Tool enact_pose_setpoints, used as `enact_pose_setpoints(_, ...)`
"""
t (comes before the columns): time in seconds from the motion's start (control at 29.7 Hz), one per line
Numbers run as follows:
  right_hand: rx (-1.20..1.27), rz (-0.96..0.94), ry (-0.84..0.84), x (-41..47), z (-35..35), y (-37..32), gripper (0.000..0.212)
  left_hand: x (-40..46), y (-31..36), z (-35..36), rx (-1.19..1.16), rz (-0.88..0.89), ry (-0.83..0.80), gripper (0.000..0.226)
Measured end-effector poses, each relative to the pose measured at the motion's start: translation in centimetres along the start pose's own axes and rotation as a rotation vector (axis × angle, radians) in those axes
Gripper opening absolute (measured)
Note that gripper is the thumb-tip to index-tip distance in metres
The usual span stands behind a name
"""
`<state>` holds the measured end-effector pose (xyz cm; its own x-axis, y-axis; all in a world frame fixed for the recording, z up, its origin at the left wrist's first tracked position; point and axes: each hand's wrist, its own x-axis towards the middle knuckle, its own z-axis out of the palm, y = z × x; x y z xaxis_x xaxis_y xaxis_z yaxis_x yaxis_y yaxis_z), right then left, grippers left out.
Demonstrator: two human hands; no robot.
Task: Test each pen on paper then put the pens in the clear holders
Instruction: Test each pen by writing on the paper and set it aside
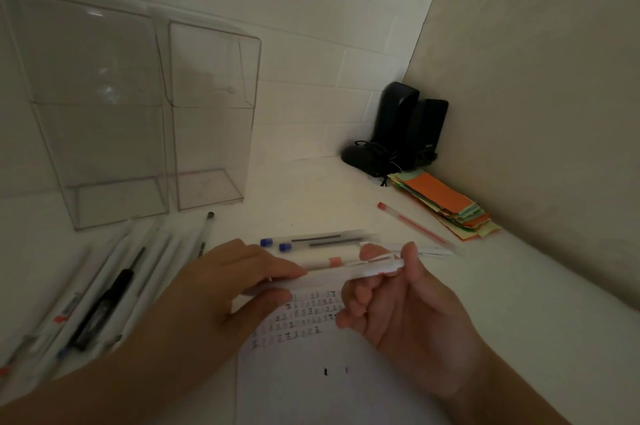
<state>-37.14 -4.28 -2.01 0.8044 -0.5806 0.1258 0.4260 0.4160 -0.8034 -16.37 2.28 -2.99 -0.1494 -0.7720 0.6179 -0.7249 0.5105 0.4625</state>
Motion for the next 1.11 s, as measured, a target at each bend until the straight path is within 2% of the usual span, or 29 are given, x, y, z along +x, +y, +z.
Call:
enact_pose_setpoints(0.13,-0.018,-0.018,0.044,0.0,-0.1,0.3,0.029,-0.2,0.2,-0.1,0.018,0.034,-0.019,0.025)
enact_pose_setpoints(0.3,-0.249,-0.061,0.031,0.3,0.2,1.4,0.066,-0.2,0.5,0.2,-0.014,0.043,-0.041,0.02)
enact_pose_setpoints(0.44,-0.397,-0.069,-0.038,0.6,0.6,1.5,0.075,-0.2,0.9,0.1,-0.031,0.059,-0.06,0.018)
enact_pose_setpoints(0.47,-0.433,-0.063,-0.056,0.6,0.8,1.3,0.069,-0.1,0.9,0.1,-0.046,0.054,-0.059,0.019)
enact_pose_setpoints(0.57,-0.619,-0.076,0.056,0.3,1.6,0.9,0.021,-0.1,1.0,0.3,-0.072,0.086,-0.089,0.019)
enact_pose_setpoints(0.64,-0.634,-0.093,0.183,0.1,1.8,0.6,0.026,-0.2,0.9,0.4,-0.084,0.042,-0.154,0.028)
enact_pose_setpoints(0.74,-0.572,-0.152,0.418,0.1,0.6,-0.5,0.023,-0.4,0.2,0.7,-0.075,-0.146,-0.293,0.055)
enact_pose_setpoints(0.81,-0.453,-0.138,0.519,0.0,-0.2,-1.5,0.012,-0.5,-0.4,1.0,-0.015,-0.179,-0.362,0.058)
enact_pose_setpoints(0.88,-0.41,-0.071,0.539,-0.1,-0.3,-1.9,0.016,-0.4,-0.4,1.1,0.024,-0.197,-0.406,0.053)
enact_pose_setpoints(0.94,-0.532,-0.002,0.526,-0.1,0.1,-1.4,0.021,-0.3,-0.5,0.9,0.057,-0.212,-0.445,0.047)
enact_pose_setpoints(1.01,-0.78,0.031,0.531,-0.1,0.7,-0.6,0.03,-0.2,-0.7,0.6,0.059,-0.216,-0.474,0.052)
enact_pose_setpoints(1.11,-1.006,0.019,0.539,0.2,1.1,0.4,0.026,-0.1,-0.5,0.4,0.07,-0.213,-0.522,0.056)
